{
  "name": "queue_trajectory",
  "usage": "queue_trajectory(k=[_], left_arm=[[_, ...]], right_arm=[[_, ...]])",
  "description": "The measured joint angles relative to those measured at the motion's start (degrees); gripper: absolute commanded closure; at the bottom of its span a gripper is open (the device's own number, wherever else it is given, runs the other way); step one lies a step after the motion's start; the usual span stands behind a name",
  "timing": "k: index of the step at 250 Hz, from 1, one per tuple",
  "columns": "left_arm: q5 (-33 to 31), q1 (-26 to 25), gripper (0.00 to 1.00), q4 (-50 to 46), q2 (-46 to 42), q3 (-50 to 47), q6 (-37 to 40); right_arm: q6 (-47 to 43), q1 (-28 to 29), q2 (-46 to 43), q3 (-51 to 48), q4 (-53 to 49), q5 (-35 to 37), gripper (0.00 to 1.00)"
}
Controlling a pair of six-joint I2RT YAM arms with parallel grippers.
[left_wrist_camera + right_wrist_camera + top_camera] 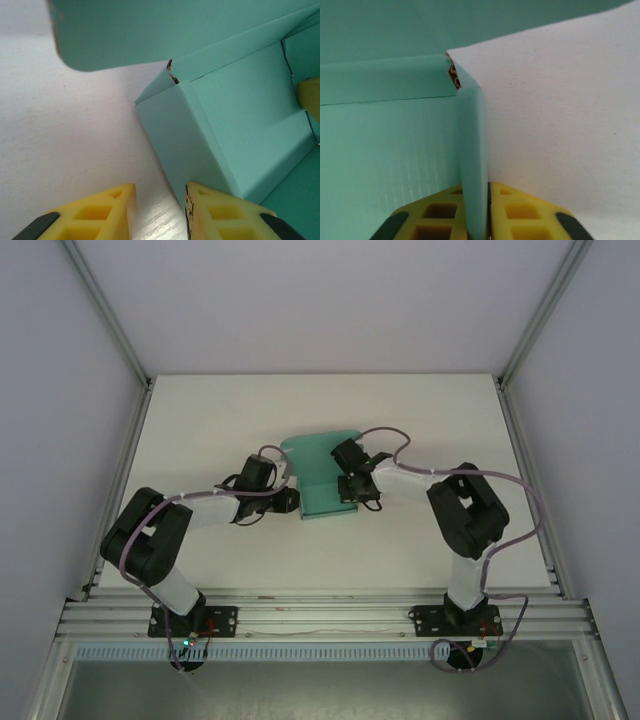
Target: Assemble paper box
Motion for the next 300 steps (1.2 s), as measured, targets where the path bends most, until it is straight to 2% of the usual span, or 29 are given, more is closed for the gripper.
queue_trajectory(k=[12,47,104,142,179,216,223,227,249,257,276,289,300], left_arm=[[0.0,0.0,0.69,0.3,0.1,0.1,0.0],[0.0,-0.2,0.7,0.4,0.1,0.7,0.0],[0.5,-1.1,0.72,1.1,0.1,1.0,-0.9],[0.7,-1.1,0.73,2.3,0.1,1.0,-1.5],[0.9,-1.1,0.73,3.2,0.1,1.0,-1.5],[0.9,-1.1,0.73,3.4,0.1,1.0,-1.4],[1.0,-1.1,0.73,3.4,0.1,1.0,-1.4],[1.1,-1.1,0.72,3.4,0.1,1.0,-1.4],[1.1,-1.1,0.69,3.3,0.1,1.0,-1.4],[1.1,-1.1,0.65,3.3,0.0,1.0,-1.4],[0.9,-1.1,0.6,2.4,-0.7,1.0,-1.0],[0.3,-1.1,0.59,1.8,-1.7,1.0,-1.0],[0.0,-1.1,0.55,1.1,-3.0,1.0,-0.8]], right_arm=[[-0.1,0.4,0.4,0.7,-1.2,1.4,1.0],[0.7,1.7,2.8,4.2,-5.5,6.5,1.0],[4.0,4.7,11.6,15.3,-18.3,20.5,1.0],[6.6,6.4,16.1,20.4,-25.2,26.9,1.0],[7.8,7.1,18.0,22.3,-28.0,29.7,1.0],[7.3,7.1,17.2,21.4,-26.8,29.2,1.0],[7.1,7.1,16.8,20.7,-26.1,28.8,0.95],[6.9,7.0,16.4,20.2,-25.5,28.5,0.89],[6.0,6.6,14.1,17.4,-22.4,26.6,0.84],[5.7,6.5,13.2,16.3,-21.4,25.8,0.79],[4.6,6.3,11.2,14.0,-19.5,24.3,0.76],[4.0,6.3,9.9,12.8,-18.4,22.9,0.68],[3.9,6.2,8.4,11.7,-17.0,21.4,0.57]])
